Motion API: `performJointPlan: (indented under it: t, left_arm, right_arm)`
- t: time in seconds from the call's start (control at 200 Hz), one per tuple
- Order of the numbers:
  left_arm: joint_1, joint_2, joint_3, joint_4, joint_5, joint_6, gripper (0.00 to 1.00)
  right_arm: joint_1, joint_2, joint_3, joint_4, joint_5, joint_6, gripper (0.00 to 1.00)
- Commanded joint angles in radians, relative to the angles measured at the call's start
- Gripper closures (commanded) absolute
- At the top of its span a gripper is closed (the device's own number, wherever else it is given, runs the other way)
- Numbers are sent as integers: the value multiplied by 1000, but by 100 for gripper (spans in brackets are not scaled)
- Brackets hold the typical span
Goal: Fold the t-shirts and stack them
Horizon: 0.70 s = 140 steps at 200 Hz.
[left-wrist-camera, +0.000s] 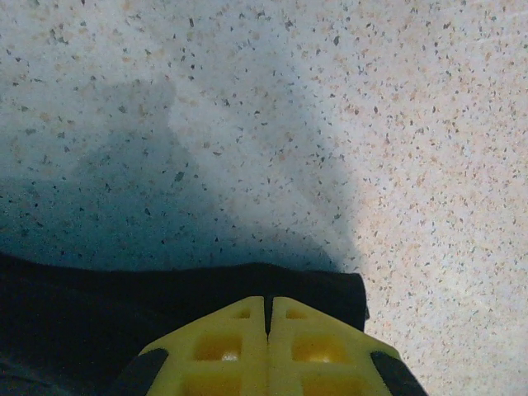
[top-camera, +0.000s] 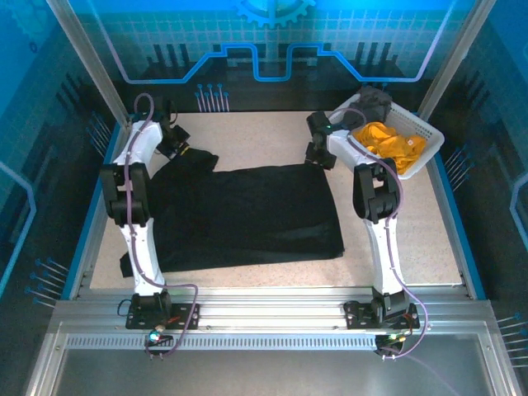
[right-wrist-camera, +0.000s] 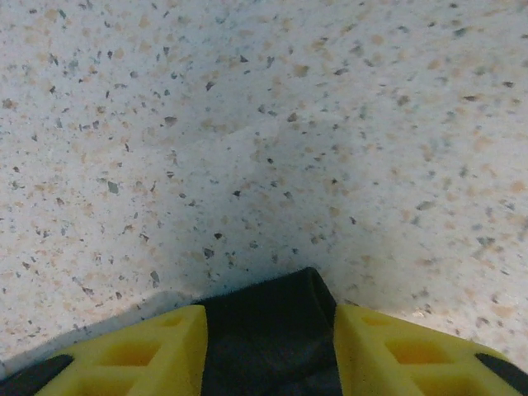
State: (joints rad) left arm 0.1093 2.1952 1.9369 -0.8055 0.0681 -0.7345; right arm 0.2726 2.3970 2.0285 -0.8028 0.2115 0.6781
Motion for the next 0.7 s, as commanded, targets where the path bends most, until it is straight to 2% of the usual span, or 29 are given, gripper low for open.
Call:
performJointPlan:
  t: [0.0,0.1,0.195,0.275,0.45,0.545,0.695]
  left_arm:
    - [3,-88,-22,14,30,-14,100]
    - [3,-111,-33,11,27,-11,100]
    - [3,-132,-41,3,24,3,100]
    - [4,-160,-51,-11,9,22,100]
    - [6,-297,-170,-17,-54,48,100]
    - [6,-416,-298,-15,-90,33,100]
    - [5,-660,-551,2,-139,-65,100]
  right_arm:
    - [-32,63,58,-67,-33,-14,60]
    - [-37,73,67,-80,-42,-14,71]
    - [-38,48,46,-68,-33,-28,89]
    - [-35,-11,-4,-27,-13,-51,100]
    - [-31,-190,-169,117,-25,-114,100]
    - [-29,-272,-248,172,-63,-147,100]
    - [-20,-382,-358,199,-87,-176,100]
